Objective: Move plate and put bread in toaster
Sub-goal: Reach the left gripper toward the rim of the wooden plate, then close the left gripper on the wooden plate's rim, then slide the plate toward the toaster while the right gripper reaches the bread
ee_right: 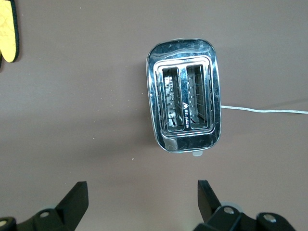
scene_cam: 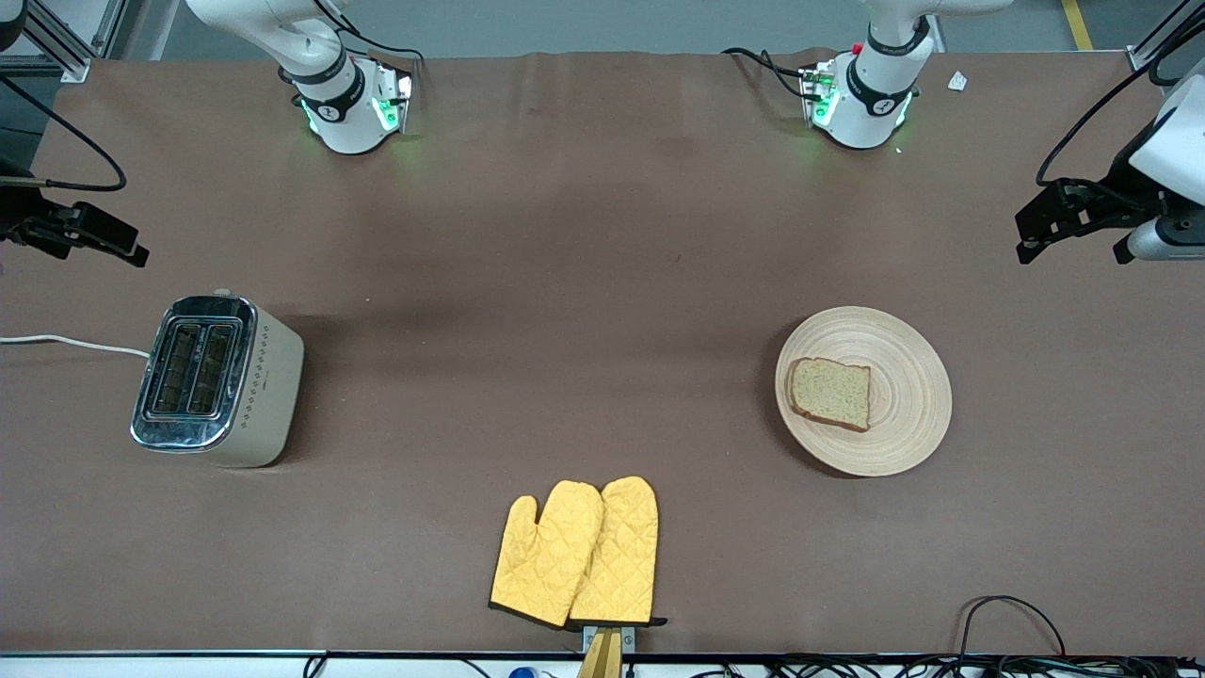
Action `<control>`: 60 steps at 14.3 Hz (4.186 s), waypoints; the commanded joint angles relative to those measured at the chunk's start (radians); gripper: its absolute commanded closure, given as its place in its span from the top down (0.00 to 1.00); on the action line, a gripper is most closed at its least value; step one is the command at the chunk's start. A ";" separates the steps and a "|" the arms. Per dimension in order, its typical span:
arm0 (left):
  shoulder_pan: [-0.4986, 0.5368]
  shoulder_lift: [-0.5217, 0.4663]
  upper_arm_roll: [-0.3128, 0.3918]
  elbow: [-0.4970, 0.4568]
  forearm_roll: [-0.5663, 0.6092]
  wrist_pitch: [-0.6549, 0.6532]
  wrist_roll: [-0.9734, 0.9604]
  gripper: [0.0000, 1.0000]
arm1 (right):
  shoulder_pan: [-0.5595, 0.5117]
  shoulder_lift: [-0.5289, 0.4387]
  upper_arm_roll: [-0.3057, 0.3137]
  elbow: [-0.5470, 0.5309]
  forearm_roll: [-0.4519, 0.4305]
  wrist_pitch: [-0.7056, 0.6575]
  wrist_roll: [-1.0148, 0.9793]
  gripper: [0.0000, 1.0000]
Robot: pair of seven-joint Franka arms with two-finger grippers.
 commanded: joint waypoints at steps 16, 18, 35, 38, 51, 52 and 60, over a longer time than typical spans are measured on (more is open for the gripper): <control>0.415 0.548 0.002 -0.009 -0.597 0.013 0.450 1.00 | 0.010 -0.014 0.001 0.105 -0.042 -0.085 0.020 1.00; 0.438 0.646 0.004 -0.007 -0.657 0.048 0.580 1.00 | 0.017 -0.014 0.001 0.100 -0.045 -0.091 0.020 1.00; 0.465 0.858 0.002 -0.009 -0.825 0.142 0.915 0.00 | 0.022 -0.012 0.001 0.106 -0.051 -0.093 0.006 1.00; 0.466 0.874 -0.002 -0.007 -0.840 0.140 0.991 0.00 | 0.028 -0.012 0.001 0.108 -0.051 -0.090 0.004 1.00; 0.041 0.868 -0.277 0.028 -1.151 0.483 0.706 0.00 | 0.039 0.048 0.003 0.100 -0.038 -0.059 0.007 1.00; -0.017 0.881 -0.277 0.030 -1.209 0.534 0.702 0.00 | 0.053 0.082 0.003 0.097 -0.031 -0.043 0.009 1.00; -0.297 1.023 -0.275 0.107 -1.365 0.763 0.720 0.00 | 0.088 0.276 0.000 -0.082 0.127 0.186 0.015 1.00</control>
